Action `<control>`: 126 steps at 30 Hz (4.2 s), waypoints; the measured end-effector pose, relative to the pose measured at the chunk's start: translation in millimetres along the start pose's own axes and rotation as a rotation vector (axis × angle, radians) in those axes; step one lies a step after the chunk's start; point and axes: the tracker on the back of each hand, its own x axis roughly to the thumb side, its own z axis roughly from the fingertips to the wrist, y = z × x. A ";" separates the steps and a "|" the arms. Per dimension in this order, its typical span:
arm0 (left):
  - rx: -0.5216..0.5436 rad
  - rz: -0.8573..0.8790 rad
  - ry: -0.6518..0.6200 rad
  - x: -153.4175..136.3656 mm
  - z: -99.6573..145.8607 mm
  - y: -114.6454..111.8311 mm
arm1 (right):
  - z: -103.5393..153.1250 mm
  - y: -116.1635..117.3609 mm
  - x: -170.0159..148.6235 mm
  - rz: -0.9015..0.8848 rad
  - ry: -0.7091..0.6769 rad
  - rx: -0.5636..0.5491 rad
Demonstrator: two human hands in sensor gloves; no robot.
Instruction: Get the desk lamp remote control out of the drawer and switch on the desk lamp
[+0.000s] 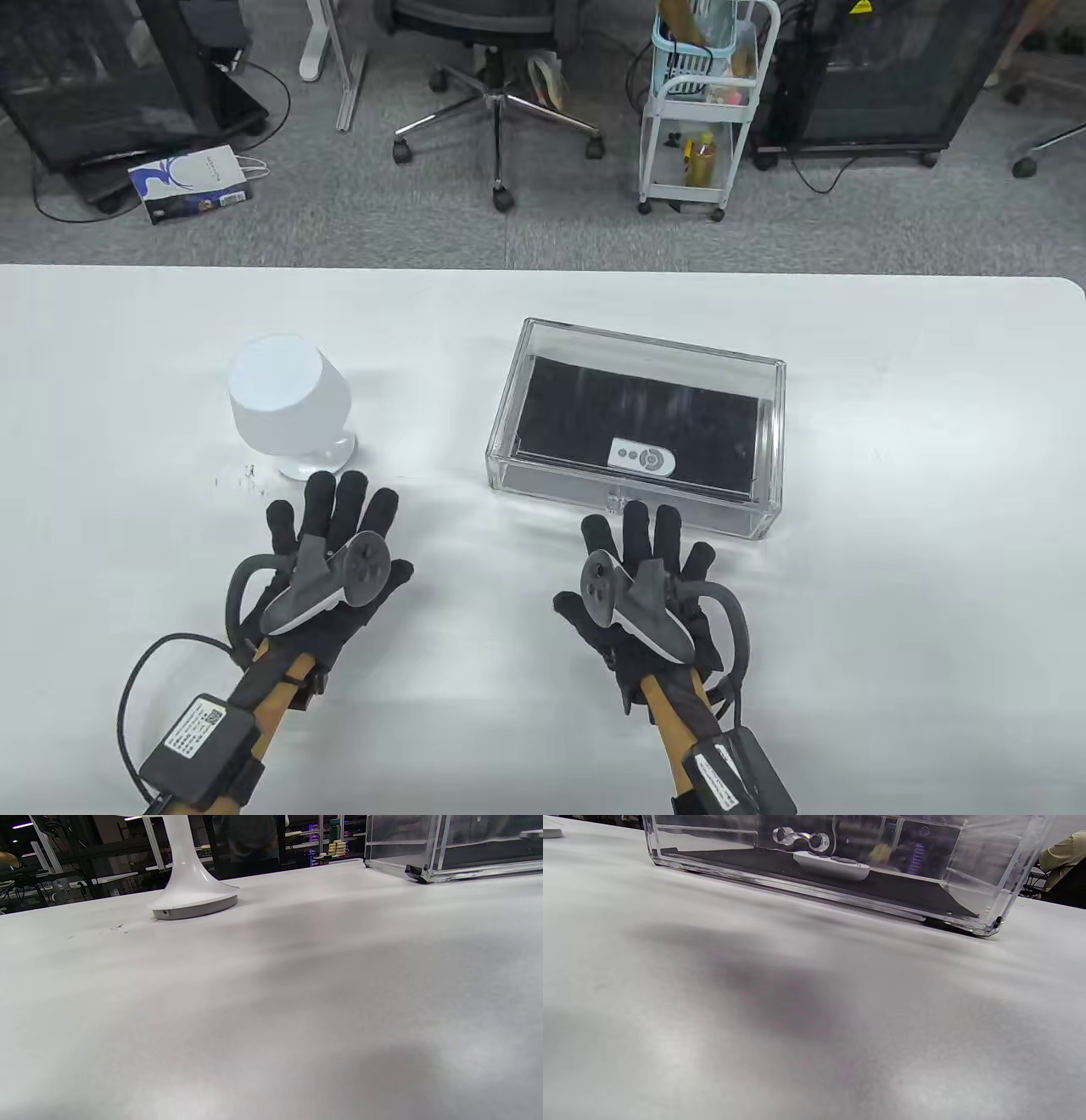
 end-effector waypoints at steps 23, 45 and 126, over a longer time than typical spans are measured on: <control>-0.028 0.024 0.007 -4.1 -4.9 -5.5 | -11.7 -16.6 -30.7 -0.121 0.212 -0.114; -0.047 0.053 -0.032 2.3 -12.2 -6.2 | -84.7 -8.8 -15.0 -0.202 0.565 -0.010; -0.116 0.065 0.006 -7.9 -14.1 -15.8 | -38.4 -29.5 -30.7 -0.373 0.032 -0.216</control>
